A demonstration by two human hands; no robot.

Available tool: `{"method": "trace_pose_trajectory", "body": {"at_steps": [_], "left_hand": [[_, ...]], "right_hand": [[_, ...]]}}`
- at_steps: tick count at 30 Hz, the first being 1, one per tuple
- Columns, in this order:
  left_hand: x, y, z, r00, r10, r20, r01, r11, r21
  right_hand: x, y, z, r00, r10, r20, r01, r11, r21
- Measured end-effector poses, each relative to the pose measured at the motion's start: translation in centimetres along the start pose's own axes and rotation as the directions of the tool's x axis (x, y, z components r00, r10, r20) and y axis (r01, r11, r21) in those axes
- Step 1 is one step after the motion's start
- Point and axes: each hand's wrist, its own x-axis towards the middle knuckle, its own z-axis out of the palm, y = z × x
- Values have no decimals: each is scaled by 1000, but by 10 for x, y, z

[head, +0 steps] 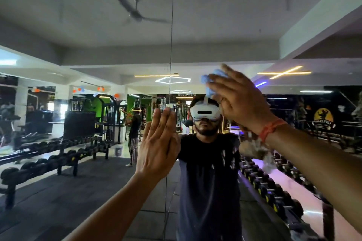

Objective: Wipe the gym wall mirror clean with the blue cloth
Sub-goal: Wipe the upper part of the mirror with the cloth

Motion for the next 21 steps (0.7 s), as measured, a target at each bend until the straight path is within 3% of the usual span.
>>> {"method": "trace_pose_trajectory", "body": {"at_steps": [2, 3, 4, 6, 7, 8, 10, 11, 12, 14, 15, 16, 17, 18, 19, 20, 21], "left_hand": [[10, 4, 1, 1000, -12, -3, 12, 1000, -4], [15, 6, 2, 1000, -8, -1, 8, 1000, -5], [18, 8, 2, 1000, 6, 9, -6, 1000, 5], [25, 11, 3, 998, 59, 34, -60, 997, 51], [27, 12, 5, 995, 92, 48, -95, 993, 71], [29, 13, 6, 991, 120, 60, -124, 989, 85], [34, 16, 11, 985, 156, 72, -163, 981, 101], [37, 18, 12, 983, 165, 77, -172, 980, 101], [39, 20, 13, 983, 168, 78, -175, 980, 95], [48, 27, 14, 981, 180, 75, -186, 979, 80], [53, 31, 14, 978, 194, 71, -199, 977, 78], [58, 34, 14, 974, 216, 69, -221, 972, 84], [63, 38, 15, 967, 243, 72, -249, 964, 96], [68, 41, 16, 958, 273, 82, -281, 953, 109], [72, 44, 17, 947, 305, 98, -315, 941, 120], [76, 45, 18, 933, 341, 116, -354, 926, 129], [81, 44, 18, 914, 384, 133, -400, 906, 139]], "right_hand": [[-23, -28, 0, 966, 242, -93, -239, 970, 43], [-42, -49, 3, 978, 202, -59, -200, 979, 42], [-62, -65, 5, 999, 46, 15, -47, 998, 30], [-91, -69, -1, 939, -281, 196, 283, 959, 23], [-94, -56, -8, 919, -325, 223, 332, 943, 6], [-95, -38, -14, 940, -282, 191, 292, 956, -24], [-98, -4, -29, 997, 70, 18, -69, 997, -45], [-103, 7, -36, 948, 305, -93, -308, 951, -19], [-108, 8, -37, 843, 502, -193, -507, 862, 27], [-110, -15, -24, 655, 690, -308, -691, 712, 125], [-108, -33, -16, 666, 687, -293, -676, 721, 153], [-105, -51, -8, 774, 588, -234, -571, 808, 144], [-106, -64, -4, 909, 400, -120, -386, 914, 122], [-109, -65, -5, 981, 194, 13, -195, 977, 84], [-110, -52, -9, 994, 52, 92, -56, 997, 48], [-111, -31, -16, 994, 38, 100, -39, 999, 16], [-113, -11, -24, 985, 165, 57, -165, 986, -2]]}}
